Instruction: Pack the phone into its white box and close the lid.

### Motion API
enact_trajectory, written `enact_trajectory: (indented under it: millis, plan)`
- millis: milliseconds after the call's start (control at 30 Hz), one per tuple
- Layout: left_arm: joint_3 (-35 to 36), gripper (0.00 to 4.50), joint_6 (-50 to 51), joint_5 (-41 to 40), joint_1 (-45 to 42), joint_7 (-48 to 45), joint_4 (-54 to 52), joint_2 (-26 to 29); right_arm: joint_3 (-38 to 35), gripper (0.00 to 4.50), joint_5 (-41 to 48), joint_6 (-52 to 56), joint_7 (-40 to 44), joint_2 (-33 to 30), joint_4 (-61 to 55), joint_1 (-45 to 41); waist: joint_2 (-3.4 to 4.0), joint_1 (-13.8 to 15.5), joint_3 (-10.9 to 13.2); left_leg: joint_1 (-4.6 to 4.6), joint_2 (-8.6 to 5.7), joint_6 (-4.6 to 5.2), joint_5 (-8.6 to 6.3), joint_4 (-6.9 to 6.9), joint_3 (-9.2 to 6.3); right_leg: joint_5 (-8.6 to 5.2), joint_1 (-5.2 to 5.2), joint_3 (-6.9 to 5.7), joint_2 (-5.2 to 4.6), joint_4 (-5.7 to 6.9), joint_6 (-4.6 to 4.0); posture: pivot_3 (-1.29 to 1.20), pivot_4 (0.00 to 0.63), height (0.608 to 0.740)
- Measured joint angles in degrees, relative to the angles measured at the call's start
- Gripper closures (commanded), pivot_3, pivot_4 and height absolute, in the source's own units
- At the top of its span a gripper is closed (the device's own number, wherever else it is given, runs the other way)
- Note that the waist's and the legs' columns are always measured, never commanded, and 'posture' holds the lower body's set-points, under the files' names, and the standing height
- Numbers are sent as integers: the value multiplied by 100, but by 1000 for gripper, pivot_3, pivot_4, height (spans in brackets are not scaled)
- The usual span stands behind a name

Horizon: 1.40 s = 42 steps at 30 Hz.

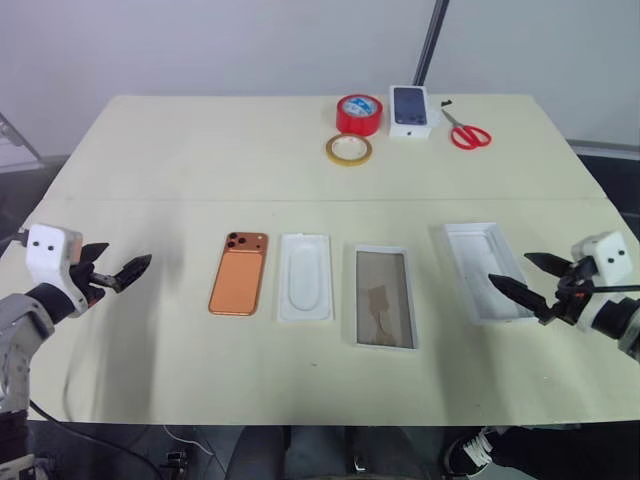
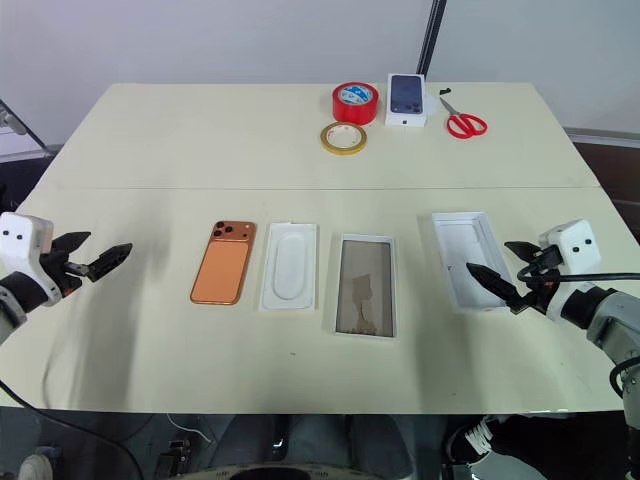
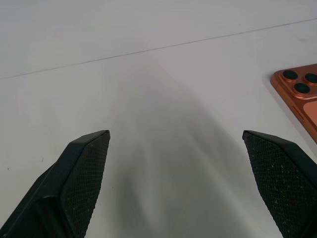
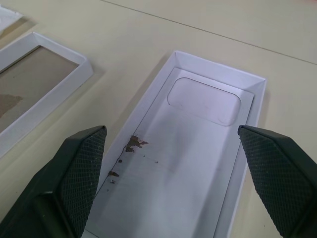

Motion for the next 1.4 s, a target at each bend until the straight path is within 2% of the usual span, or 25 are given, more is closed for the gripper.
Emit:
enact_trajectory:
  millis: [400,500,800,1000,1100,1200,1400]
  plan:
    - [-6,0,293,-239,31,120,-571,-58,266,70,25,-29,-105,42,-136,-266,0,-3,0,0,0,0,0,1,-1,0,0,0,0,1,0,0,150,740]
    - [-43,0,551,-382,37,209,-985,-117,564,70,38,8,-81,39,-231,-417,0,-4,0,0,0,0,0,1,0,0,0,0,0,1,0,0,150,740]
    - [-1184,0,1807,-1139,-517,542,-2169,-612,1576,70,43,116,-125,53,-1042,-1147,-2,6,0,-4,-1,0,0,8,-3,0,1,-2,2,2,0,0,150,740]
    - [-1674,0,3420,-1818,-1050,1664,-2664,-1449,2255,70,-57,95,-179,179,-1084,-1503,-3,4,1,-5,-1,0,0,14,-7,0,1,-3,6,6,1,0,150,740]
    - [-1635,0,4233,-2192,-1260,2159,-2729,-1836,2369,70,-80,60,-187,203,-1088,-1608,-3,5,0,-5,-1,0,0,15,-8,0,1,-5,7,6,1,0,150,740]
    - [-1421,0,4876,-2452,-1404,2736,-2670,-2475,2396,70,-129,48,-174,196,-1090,-1552,-6,16,1,-8,-2,0,0,22,-10,0,2,-7,6,7,1,0,150,740]
    - [-1319,0,5648,-2437,-1678,3412,-2558,-3076,2303,70,-111,69,-96,59,-1181,-1303,-6,19,0,-7,-4,0,0,24,-11,0,4,-7,8,7,1,0,150,740]
